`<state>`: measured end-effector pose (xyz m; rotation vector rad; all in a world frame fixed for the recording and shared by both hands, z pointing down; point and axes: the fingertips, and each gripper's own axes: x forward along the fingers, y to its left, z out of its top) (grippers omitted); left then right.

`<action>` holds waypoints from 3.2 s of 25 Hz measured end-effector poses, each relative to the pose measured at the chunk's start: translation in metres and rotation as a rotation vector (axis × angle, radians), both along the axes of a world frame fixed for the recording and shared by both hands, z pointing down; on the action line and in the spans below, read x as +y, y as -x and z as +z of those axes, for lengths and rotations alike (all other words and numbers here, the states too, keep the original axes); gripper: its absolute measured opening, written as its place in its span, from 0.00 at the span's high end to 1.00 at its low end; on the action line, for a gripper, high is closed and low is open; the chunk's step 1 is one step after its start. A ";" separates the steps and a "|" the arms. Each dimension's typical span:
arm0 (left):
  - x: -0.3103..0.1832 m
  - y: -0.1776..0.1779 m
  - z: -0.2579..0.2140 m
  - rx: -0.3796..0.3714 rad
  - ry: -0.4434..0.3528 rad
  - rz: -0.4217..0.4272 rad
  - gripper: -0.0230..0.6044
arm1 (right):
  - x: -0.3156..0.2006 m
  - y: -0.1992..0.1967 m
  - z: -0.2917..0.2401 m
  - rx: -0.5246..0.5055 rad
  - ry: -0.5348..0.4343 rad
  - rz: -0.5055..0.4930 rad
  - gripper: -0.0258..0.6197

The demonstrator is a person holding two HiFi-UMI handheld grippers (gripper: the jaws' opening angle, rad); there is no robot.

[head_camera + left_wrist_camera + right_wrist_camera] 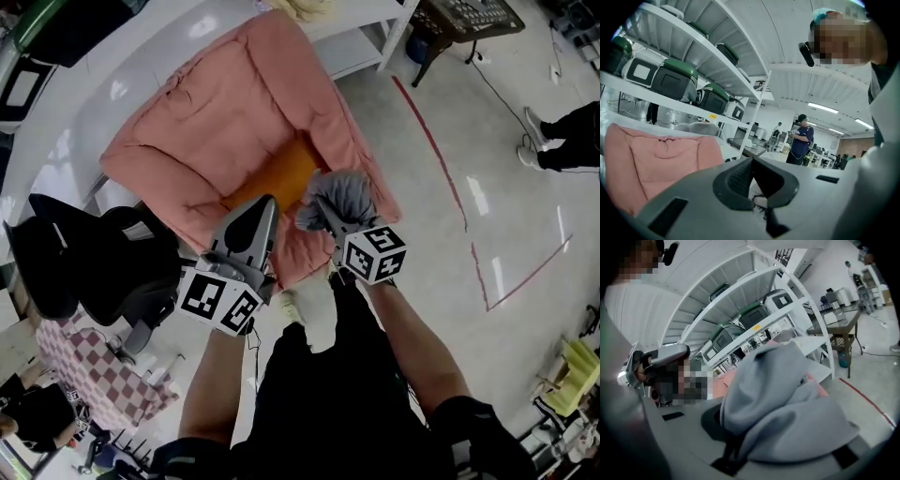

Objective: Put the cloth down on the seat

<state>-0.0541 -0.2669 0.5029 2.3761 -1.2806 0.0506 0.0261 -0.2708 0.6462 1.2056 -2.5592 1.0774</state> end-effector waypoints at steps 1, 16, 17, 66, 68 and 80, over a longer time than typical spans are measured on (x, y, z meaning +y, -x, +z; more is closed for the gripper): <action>-0.005 -0.002 0.009 -0.005 0.014 -0.004 0.96 | -0.005 0.000 0.013 -0.014 0.014 -0.007 0.90; -0.061 -0.035 0.113 -0.035 0.145 0.016 0.96 | -0.051 -0.028 0.195 0.157 0.159 -0.129 0.88; -0.063 -0.039 0.119 -0.038 0.152 0.020 0.96 | -0.054 -0.035 0.201 0.191 0.161 -0.134 0.87; 0.036 -0.044 0.039 -0.051 0.172 0.087 0.96 | 0.037 -0.152 -0.035 0.301 -0.063 0.171 0.94; 0.044 -0.036 0.021 -0.058 0.155 0.081 0.96 | 0.043 -0.142 -0.065 0.289 -0.109 0.178 0.94; 0.080 0.005 -0.098 -0.025 0.003 0.036 0.96 | 0.078 -0.080 -0.220 0.240 -0.356 0.190 0.95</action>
